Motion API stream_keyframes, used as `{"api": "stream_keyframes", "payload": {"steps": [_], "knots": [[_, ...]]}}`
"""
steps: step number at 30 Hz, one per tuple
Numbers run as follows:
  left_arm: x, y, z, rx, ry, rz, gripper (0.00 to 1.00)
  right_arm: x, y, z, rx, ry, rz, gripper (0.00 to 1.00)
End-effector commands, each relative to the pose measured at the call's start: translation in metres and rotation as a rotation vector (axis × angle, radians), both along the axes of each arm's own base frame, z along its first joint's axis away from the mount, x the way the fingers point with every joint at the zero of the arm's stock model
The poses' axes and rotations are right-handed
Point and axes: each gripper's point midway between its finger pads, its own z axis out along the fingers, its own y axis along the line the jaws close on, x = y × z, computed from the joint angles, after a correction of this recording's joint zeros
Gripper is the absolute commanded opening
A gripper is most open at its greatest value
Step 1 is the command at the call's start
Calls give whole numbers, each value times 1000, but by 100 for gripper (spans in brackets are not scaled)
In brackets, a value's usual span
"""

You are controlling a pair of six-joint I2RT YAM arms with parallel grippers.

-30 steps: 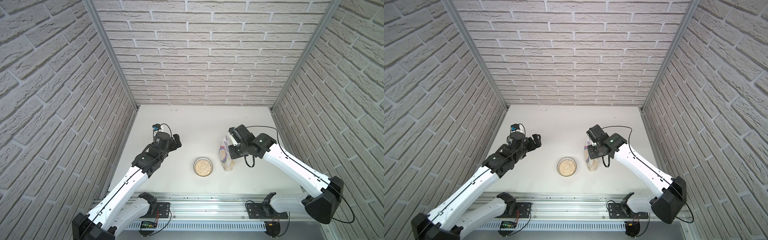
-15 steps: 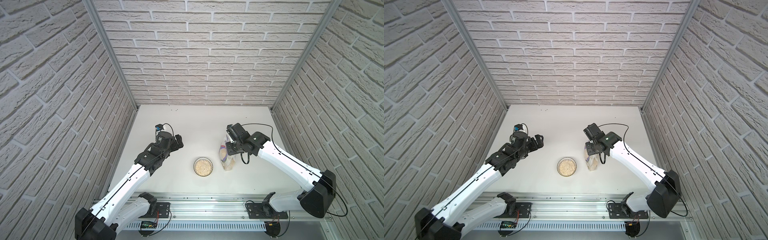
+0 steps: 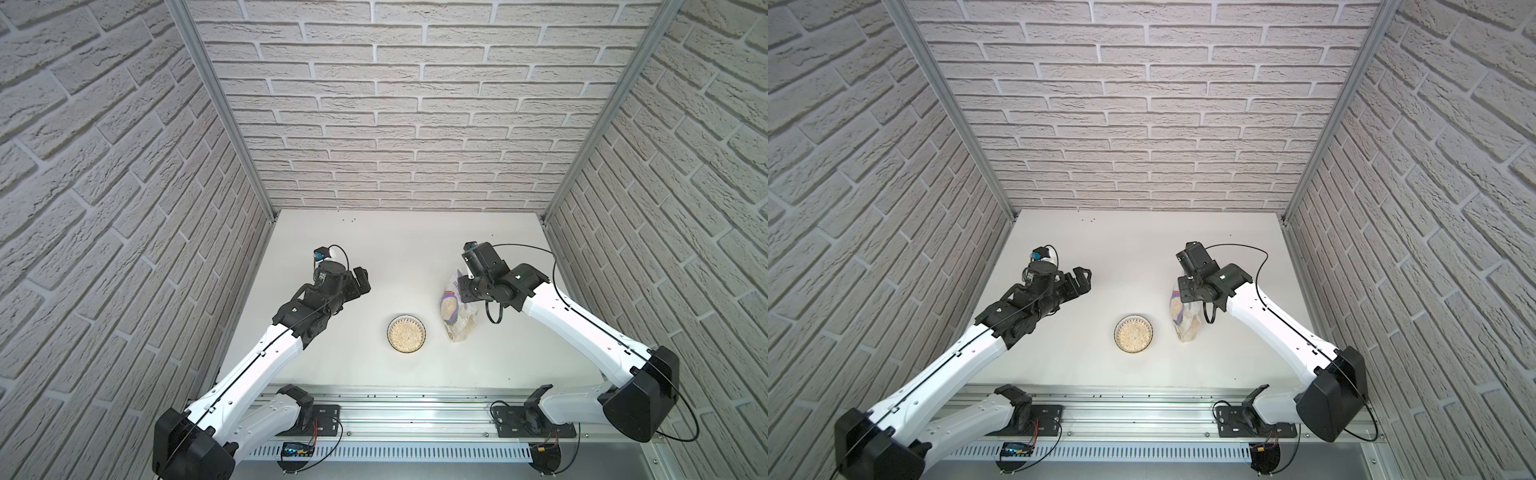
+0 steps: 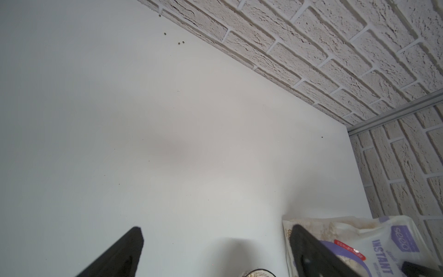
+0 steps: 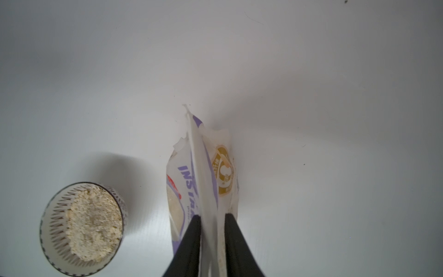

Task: Pour the oats into the breakfast bowl
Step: Close the oats bag at the center of the board.

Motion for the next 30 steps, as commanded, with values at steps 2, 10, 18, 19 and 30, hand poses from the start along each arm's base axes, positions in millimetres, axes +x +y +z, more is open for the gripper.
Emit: {"api": "stream_keyframes", "payload": {"steps": [2, 10, 18, 19, 30], "knots": [[4, -5, 2, -24, -23, -8, 98, 15, 3, 16, 29, -73, -21, 4], [7, -10, 1, -34, -23, -22, 98, 20, 4, 25, 40, -118, -8, 27], [9, -12, -1, -34, -18, -27, 98, 31, 13, 14, -10, -88, 36, 26], [8, -12, -1, -33, -17, -29, 98, 33, 14, 13, -12, -88, 39, 19], [10, -15, 1, -41, -24, -40, 98, 34, 25, 24, 53, -118, 67, 4]]}}
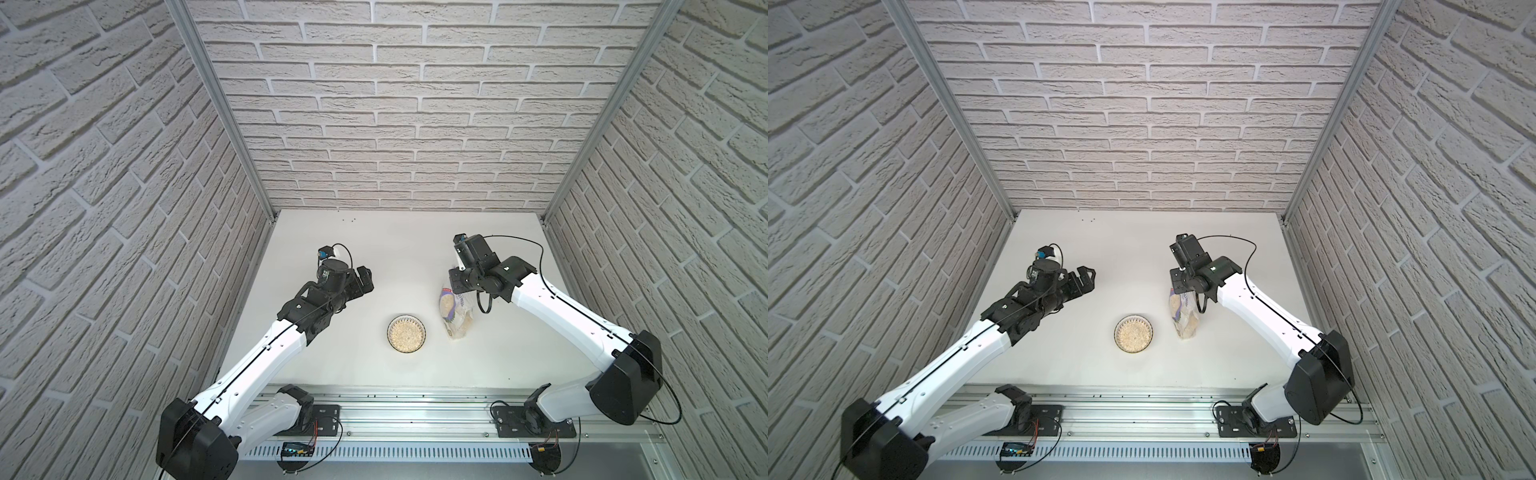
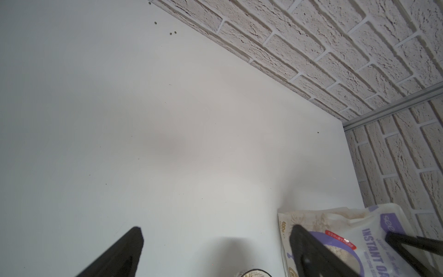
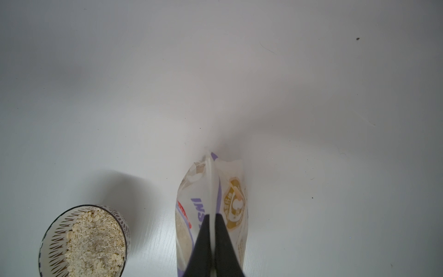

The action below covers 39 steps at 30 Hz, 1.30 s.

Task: Pour the oats into the breakfast bowl
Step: Close the oats bag at the center of the board.

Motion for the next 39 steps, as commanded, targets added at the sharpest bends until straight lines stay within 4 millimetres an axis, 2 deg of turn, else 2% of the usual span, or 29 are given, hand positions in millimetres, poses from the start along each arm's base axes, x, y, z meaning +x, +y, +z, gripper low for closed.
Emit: {"api": "stream_keyframes", "payload": {"steps": [1, 3, 7, 9, 15, 18, 20, 21, 30, 31, 33, 35, 36, 37, 39], "knots": [[4, -4, 7, -23, -37, -7, 98, 6, 5, 22, 47, -66, 14, 3], [4, -4, 7, -23, -39, -8, 98, 5, 5, 19, 19, -36, 29, 23], [4, -5, 7, -23, -37, -10, 98, 9, 3, 11, -36, -12, 29, 35], [3, -4, 7, -22, -37, -7, 98, 13, 4, 9, -51, -9, 31, 35], [2, -3, 6, -20, -35, -6, 98, 21, 8, 1, -96, 13, 46, 32], [3, -3, 6, -20, -35, -6, 98, 24, 9, -3, -114, 26, 46, 21], [3, -4, 7, -20, -36, -9, 98, 26, 10, -4, -114, 28, 46, 5], [4, -4, 7, -21, -37, -9, 98, 26, 11, -3, -109, 27, 46, 4], [3, -4, 8, -22, -43, -11, 98, 25, 18, 14, -23, -33, 44, 3], [3, -4, 8, -21, -44, -10, 98, 25, 18, 16, -21, -31, 42, 10], [4, -4, 9, -15, -49, -11, 98, 23, 17, 19, -10, -40, 39, 55], [4, -1, 11, 13, -55, -15, 98, 22, 14, 27, 19, -75, 25, 89], [3, 0, 13, 30, -61, -17, 98, 20, 12, 33, 39, -98, 19, 96], [4, 2, 16, 50, -71, -20, 98, 19, 10, 41, 62, -127, 12, 100], [5, 7, 22, 95, -95, -20, 98, 17, 4, 59, 106, -200, -15, 100]]}}
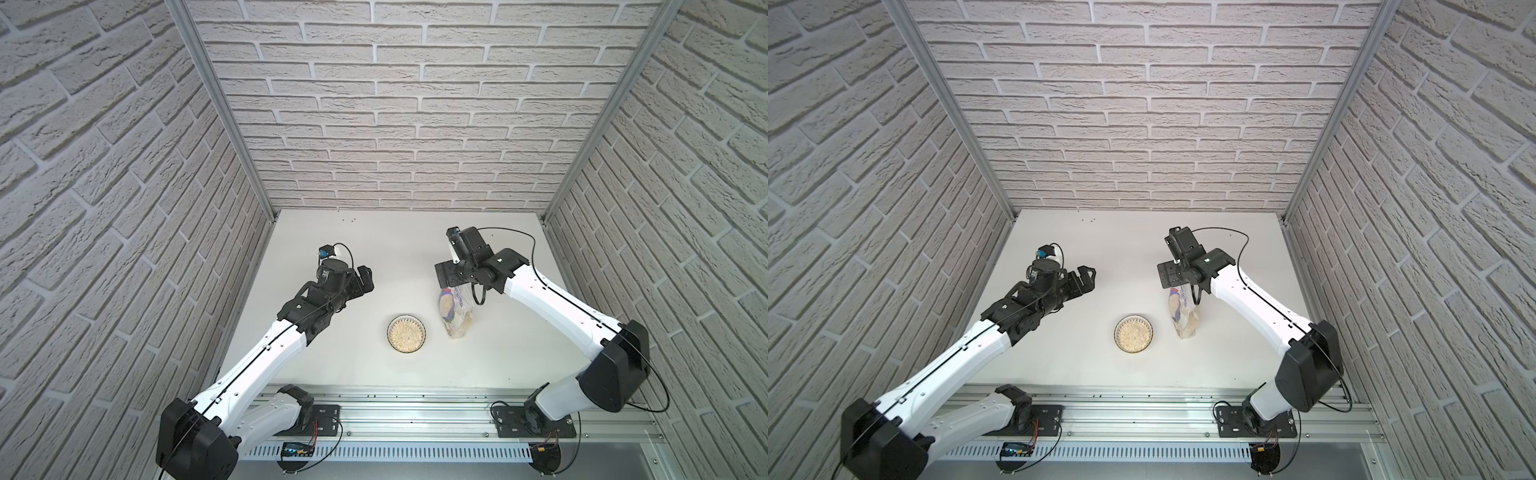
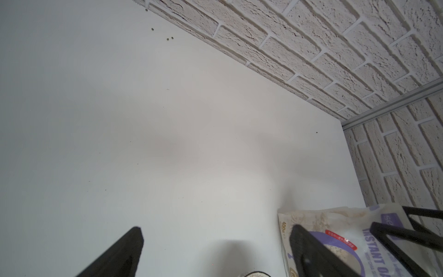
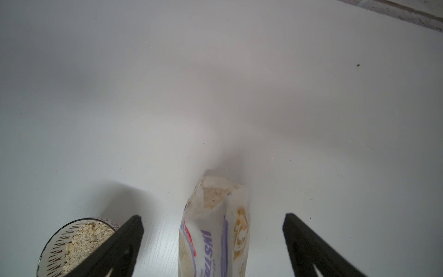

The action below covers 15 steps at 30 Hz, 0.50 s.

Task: Pour the oats into the breakfast bowl
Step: Close the oats bag at the center of the board.

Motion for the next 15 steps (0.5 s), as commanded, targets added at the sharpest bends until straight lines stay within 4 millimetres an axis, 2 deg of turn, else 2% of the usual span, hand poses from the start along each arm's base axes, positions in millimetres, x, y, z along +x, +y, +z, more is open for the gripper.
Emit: {"api": "stream_keyframes", "payload": {"steps": [1, 4, 7, 10, 13, 15], "knots": [[3, 9, 22, 76, -84, 5, 98, 1, -10, 49, 133, -183, -58, 100], [9, 24, 32, 131, -153, 70, 98, -6, -33, 84, 251, -381, -133, 100], [15, 34, 47, 239, -260, 85, 98, -19, -50, 110, 359, -586, -156, 100], [21, 55, 53, 385, -288, 160, 98, -27, -67, 113, 361, -699, -189, 100], [28, 73, 58, 478, -298, 233, 98, -25, -93, 105, 186, -700, -284, 100], [35, 85, 54, 491, -303, 276, 98, -21, -117, 96, 92, -702, -394, 100]]}}
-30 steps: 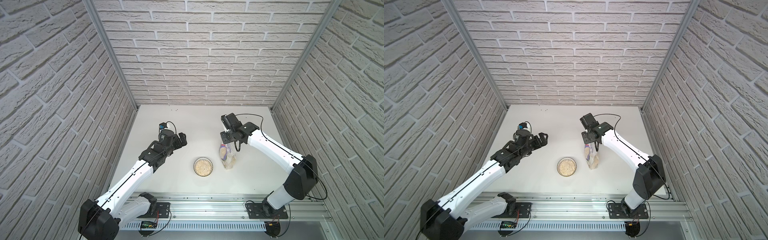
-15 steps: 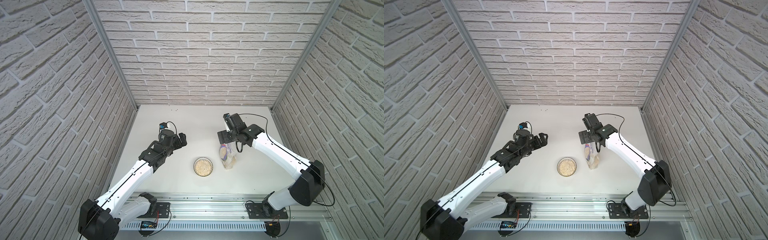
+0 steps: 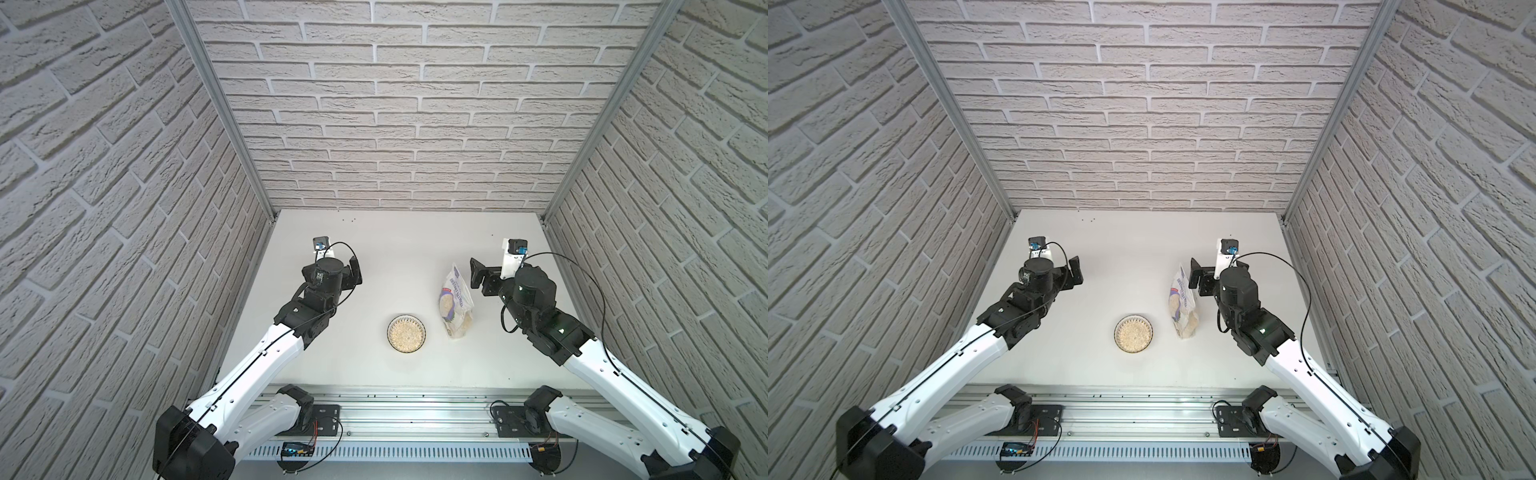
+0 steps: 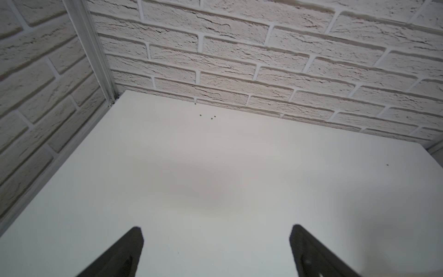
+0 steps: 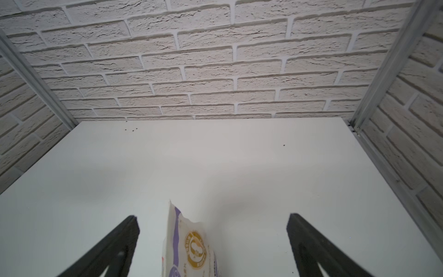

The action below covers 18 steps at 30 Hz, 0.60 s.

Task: Pour the oats into the breakfast bowl
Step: Close the oats bag at the center of the board, then reset both arms

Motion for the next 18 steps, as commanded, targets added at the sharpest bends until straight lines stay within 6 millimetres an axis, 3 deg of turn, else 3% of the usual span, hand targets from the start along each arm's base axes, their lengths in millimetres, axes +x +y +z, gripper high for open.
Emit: {"api": "stream_keyframes", "payload": {"steps": [1, 4, 8, 14, 18], "knots": [[16, 36, 6, 94, -67, 130, 98, 12, -47, 8, -63, -78, -252, 100], [29, 61, -11, 107, -42, 149, 98, 26, -87, -18, 12, -66, -344, 100], [41, 98, -34, 130, -22, 228, 98, 43, -130, -73, 9, -3, -419, 100], [40, 130, -74, 152, 7, 301, 98, 56, -131, -146, -136, 134, -356, 100], [39, 138, -108, 196, 57, 312, 98, 60, -131, -173, -170, 152, -352, 100]]}}
